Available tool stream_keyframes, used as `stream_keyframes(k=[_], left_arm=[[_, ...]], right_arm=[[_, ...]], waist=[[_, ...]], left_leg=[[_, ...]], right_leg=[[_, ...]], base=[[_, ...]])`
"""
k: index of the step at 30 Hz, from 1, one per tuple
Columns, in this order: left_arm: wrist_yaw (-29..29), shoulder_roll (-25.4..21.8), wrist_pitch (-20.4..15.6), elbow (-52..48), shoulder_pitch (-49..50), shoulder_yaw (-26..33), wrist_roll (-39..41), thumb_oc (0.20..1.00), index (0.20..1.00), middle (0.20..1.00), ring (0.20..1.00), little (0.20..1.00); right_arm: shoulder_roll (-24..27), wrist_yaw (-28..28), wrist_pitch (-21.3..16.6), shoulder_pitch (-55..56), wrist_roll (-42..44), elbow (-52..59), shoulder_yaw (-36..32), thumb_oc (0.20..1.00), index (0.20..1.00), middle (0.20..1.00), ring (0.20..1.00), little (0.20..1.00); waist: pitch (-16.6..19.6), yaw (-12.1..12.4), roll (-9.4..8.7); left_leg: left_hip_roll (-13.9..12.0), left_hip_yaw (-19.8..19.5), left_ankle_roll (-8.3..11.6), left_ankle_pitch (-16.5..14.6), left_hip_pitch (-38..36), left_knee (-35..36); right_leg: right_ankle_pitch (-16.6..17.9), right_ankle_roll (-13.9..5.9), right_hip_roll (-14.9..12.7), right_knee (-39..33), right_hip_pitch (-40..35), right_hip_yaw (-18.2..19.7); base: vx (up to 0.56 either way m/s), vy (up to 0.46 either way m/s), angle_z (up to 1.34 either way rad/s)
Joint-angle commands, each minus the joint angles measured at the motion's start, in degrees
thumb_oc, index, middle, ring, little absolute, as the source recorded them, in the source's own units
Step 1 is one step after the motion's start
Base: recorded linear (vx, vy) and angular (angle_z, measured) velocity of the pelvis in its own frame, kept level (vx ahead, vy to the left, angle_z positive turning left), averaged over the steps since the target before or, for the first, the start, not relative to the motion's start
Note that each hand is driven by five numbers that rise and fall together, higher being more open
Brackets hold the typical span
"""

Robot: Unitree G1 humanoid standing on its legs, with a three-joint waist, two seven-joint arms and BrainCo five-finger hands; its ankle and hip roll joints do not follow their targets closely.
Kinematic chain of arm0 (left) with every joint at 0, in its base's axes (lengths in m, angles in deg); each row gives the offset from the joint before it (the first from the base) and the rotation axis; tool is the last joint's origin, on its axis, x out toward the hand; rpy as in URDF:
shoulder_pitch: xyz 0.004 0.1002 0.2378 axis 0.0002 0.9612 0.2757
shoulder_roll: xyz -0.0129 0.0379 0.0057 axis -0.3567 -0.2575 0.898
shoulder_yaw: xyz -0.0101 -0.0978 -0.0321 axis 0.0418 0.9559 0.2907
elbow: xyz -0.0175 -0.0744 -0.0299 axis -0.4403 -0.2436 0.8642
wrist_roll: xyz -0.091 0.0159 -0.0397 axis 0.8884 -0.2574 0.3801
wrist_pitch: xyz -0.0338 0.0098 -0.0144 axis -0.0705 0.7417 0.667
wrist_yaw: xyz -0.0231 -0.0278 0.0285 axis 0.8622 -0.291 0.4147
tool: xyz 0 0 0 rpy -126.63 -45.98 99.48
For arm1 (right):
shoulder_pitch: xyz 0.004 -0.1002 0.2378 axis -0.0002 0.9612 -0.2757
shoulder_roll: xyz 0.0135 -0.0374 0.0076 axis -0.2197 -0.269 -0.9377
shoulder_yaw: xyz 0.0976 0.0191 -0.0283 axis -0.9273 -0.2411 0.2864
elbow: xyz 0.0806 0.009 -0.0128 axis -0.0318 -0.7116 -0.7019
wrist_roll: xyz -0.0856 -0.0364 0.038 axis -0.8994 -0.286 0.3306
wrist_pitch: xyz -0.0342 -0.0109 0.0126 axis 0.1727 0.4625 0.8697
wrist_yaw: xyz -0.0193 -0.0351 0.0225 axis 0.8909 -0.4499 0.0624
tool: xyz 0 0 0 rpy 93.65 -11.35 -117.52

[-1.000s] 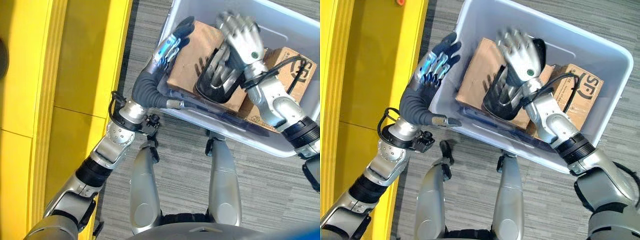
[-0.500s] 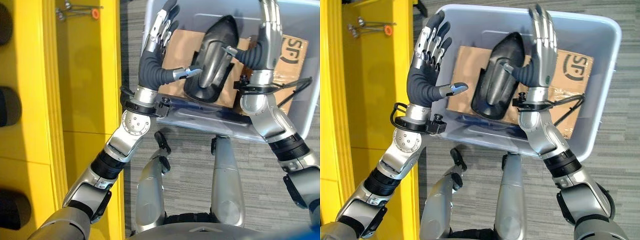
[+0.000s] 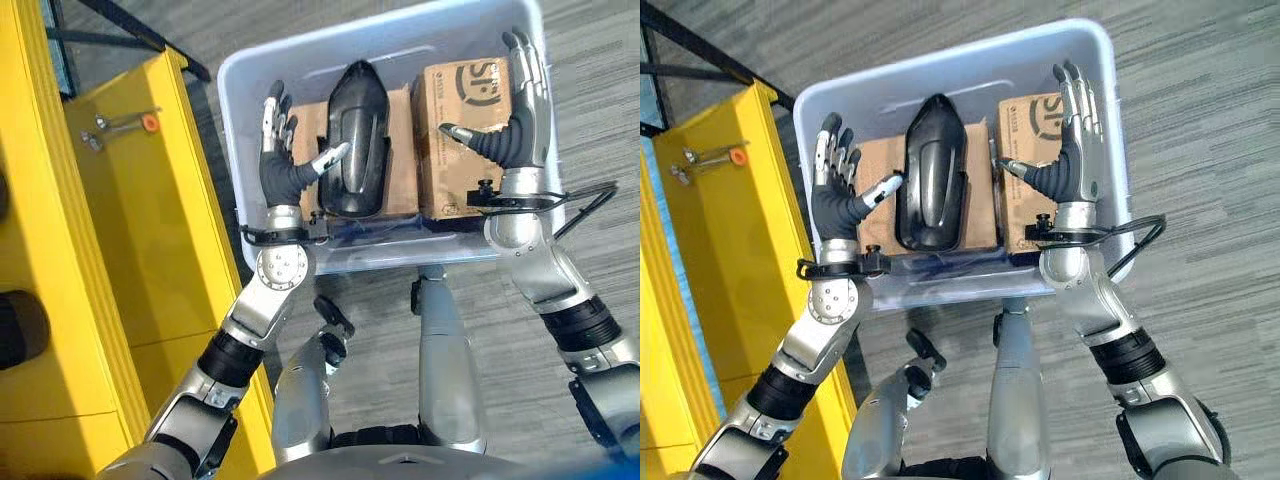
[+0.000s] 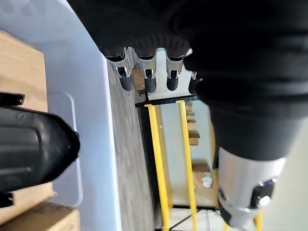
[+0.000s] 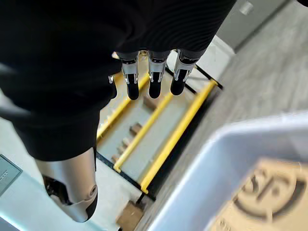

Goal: Move parts from the plastic box to the shelf.

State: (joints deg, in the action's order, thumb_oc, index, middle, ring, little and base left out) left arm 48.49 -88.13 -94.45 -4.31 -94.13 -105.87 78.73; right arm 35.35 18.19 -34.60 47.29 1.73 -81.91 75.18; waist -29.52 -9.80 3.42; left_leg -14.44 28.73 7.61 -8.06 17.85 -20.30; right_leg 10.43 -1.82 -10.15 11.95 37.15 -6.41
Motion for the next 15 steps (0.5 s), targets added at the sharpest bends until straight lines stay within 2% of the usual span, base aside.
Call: stream_keyframes(k=[1,2,3,5,6,7,11,12,13,14,15], left_arm=[[-0.9,-2.6,0.3,-3.3,-1.4,0.4,-3.8,1.0,1.0,1.0,1.0,1.0],[-0.7,-2.4,1.4,-3.1,-2.0,-0.4,-5.1,1.0,1.0,1.0,1.0,1.0],[-0.5,-2.2,2.0,-2.9,-2.2,-0.8,-6.6,1.0,1.0,1.0,1.0,1.0],[0.6,-3.1,2.6,-3.3,-2.3,-0.2,-8.6,1.0,1.0,1.0,1.0,1.0],[1.3,-3.4,3.7,-4.1,-2.7,0.1,-9.1,1.0,1.0,1.0,1.0,1.0],[1.8,-3.7,4.7,-4.9,-3.2,0.3,-9.1,1.0,1.0,1.0,1.0,1.0],[3.4,-3.6,4.3,-5.8,-2.9,1.4,-10.4,1.0,1.0,1.0,1.0,1.0],[4.4,-3.4,2.7,-5.8,-2.9,1.7,-10.3,1.0,1.0,1.0,1.0,1.0],[4.6,-3.2,2.7,-5.7,-3.0,1.7,-10.7,1.0,1.0,1.0,1.0,1.0],[4.5,-2.8,2.7,-5.0,-3.6,1.2,-11.7,1.0,1.0,1.0,1.0,1.0],[4.3,-2.6,2.4,-4.7,-3.9,1.1,-12.2,1.0,1.0,1.0,1.0,1.0]], right_arm=[[-2.0,3.0,-2.2,0.4,0.9,3.2,-3.3,1.0,1.0,1.0,1.0,1.0],[-2.6,4.3,-2.4,2.1,0.8,3.7,-3.8,1.0,1.0,1.0,1.0,1.0],[-3.4,5.4,-2.8,4.2,0.6,4.1,-4.1,1.0,1.0,1.0,1.0,1.0],[-4.1,6.7,-2.9,6.4,1.0,4.8,-4.7,1.0,1.0,1.0,1.0,1.0],[-3.9,7.5,-2.6,7.5,1.6,5.8,-4.8,1.0,1.0,1.0,1.0,1.0],[-3.9,8.0,-2.6,8.5,1.9,6.7,-5.1,1.0,1.0,1.0,1.0,1.0],[-3.8,8.0,-3.3,10.1,2.1,7.7,-5.9,1.0,1.0,1.0,1.0,1.0],[-3.9,8.1,-2.3,9.4,1.8,7.6,-5.7,1.0,1.0,1.0,1.0,1.0],[-3.8,8.1,-2.1,9.0,1.5,7.6,-5.5,1.0,1.0,1.0,1.0,1.0],[-3.3,8.4,-1.6,6.7,1.1,6.8,-4.3,1.0,1.0,1.0,1.0,1.0],[-3.2,8.3,-1.5,6.1,1.1,6.6,-4.1,1.0,1.0,1.0,1.0,1.0]], waist=[[-0.3,-1.7,-2.89],[-0.3,-2.8,-2.69],[-0.3,-3.0,-2.45],[-0.3,-0.9,-1.53],[-0.3,-0.2,-1.36],[-0.3,0.2,-1.48],[-0.3,0.9,-2.32],[-0.3,1.8,-2.11],[-0.3,1.9,-2.05],[-0.3,2.1,-1.88],[-0.3,2.1,-1.84]], left_leg=[[2.1,-4.7,-2.63,2.4,6.1,-0.4],[3.1,-6.7,-3.9,1.1,7.0,-0.4],[3.2,-7.9,-4.54,0.9,7.7,-0.4],[2.8,-9.5,-6.12,1.8,8.8,-0.7],[3.1,-10.9,-5.74,2.5,9.6,-0.7],[3.6,-12.0,-5.12,3.2,10.4,-0.6],[4.4,-14.0,-4.43,5.0,12.5,-0.9],[4.4,-15.2,-3.5,7.2,14.1,1.1],[4.4,-15.3,-3.25,7.7,14.4,1.7],[3.7,-15.2,-2.64,10.1,14.9,4.9],[3.7,-15.1,-2.55,10.7,14.9,5.8]], right_leg=[[-5.5,-6.48,-1.7,-2.2,-4.7,-2.0],[-3.8,-7.33,-2.1,-1.5,-3.6,4.8],[-4.5,-7.33,-2.5,1.9,-2.5,7.0],[-13.4,-6.26,-2.3,14.7,-4.0,5.7],[-15.9,-5.04,-2.2,18.4,-4.1,6.2],[-16.2,-4.29,-2.3,18.6,-4.2,6.2],[-16.9,-3.88,-1.1,15.4,-5.6,3.7],[-17.4,-3.56,-0.4,15.7,-4.3,2.5],[-17.4,-3.49,-0.3,15.5,-4.0,2.3],[-17.3,-2.84,0.6,15.1,-2.6,1.3],[-17.3,-2.67,0.7,15.1,-2.3,1.1]], base=[[-0.13,-0.131,0.11],[-0.14,-0.172,0.09],[-0.2,-0.201,0.26],[-0.21,-0.186,0.49],[-0.16,-0.255,0.3],[-0.09,-0.284,0.08],[-0.13,-0.25,0.53],[-0.18,-0.22,0.32],[-0.29,-0.279,0.47],[-0.18,-0.112,0.42],[-0.19,-0.081,0.21]])
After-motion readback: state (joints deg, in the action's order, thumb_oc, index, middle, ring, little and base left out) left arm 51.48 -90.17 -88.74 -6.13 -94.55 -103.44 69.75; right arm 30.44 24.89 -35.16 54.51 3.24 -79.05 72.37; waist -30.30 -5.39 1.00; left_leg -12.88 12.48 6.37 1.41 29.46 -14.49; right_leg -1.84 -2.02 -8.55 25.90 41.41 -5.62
